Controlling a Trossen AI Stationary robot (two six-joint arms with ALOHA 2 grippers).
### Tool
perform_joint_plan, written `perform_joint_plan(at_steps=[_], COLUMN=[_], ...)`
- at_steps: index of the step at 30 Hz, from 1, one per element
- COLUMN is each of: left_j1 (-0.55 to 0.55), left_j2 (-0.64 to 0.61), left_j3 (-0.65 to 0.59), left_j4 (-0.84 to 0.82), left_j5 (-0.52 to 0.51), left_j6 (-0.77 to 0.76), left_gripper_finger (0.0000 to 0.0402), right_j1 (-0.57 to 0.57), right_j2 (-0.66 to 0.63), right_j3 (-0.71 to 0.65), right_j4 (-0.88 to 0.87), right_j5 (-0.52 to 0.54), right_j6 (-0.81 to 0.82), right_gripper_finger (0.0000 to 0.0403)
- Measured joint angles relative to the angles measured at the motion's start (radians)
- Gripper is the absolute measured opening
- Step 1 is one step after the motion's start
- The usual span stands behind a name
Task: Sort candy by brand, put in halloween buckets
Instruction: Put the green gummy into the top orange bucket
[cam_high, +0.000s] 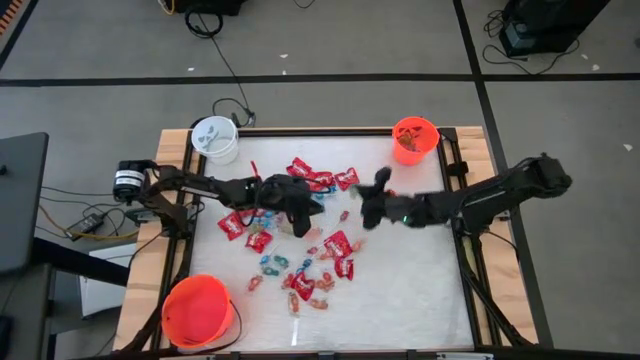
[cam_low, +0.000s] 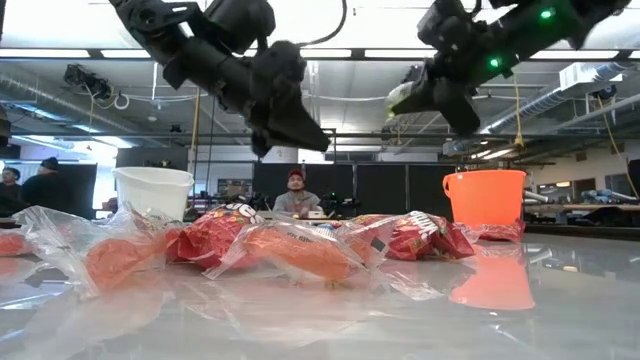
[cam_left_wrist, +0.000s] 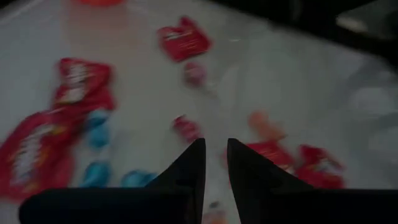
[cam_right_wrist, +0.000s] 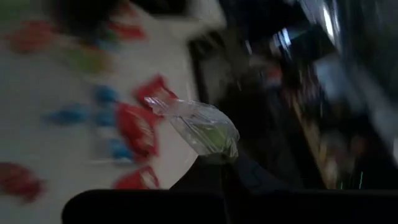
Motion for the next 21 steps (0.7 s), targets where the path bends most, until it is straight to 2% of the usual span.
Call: perform_joint_plan(at_steps=[5,12,16,21], left_j1=[0.001,-0.019,-0.023,-0.044], left_j2=[0.000,0.001,0.002,0.002], left_j3=[0.000,-0.001,-0.002,-0.002], left_j4=[-0.065,-0.087,-0.148,-0.150], left_j5=[-0.055,-0.106,-0.183,-0.215], left_j6=[0.001,0.018,0.024,0.050], left_gripper_finger=[0.0074,0.0074,0.0074,0.0074], right_j1=[-0.211,-0.553,-0.748,-0.939], right_j2=[-0.091,-0.035,0.026,0.105], right_j3=[0.111,0.330,0.409,0.397], right_j4=[-0.342,-0.742,-0.834,-0.852], right_j5=[-0.040,-0.160,-0.267,-0.454], right_j6=[0.253,0.449,0.511,0.543], right_gripper_finger=[0.0002,0.0002,0.0003,0.0005])
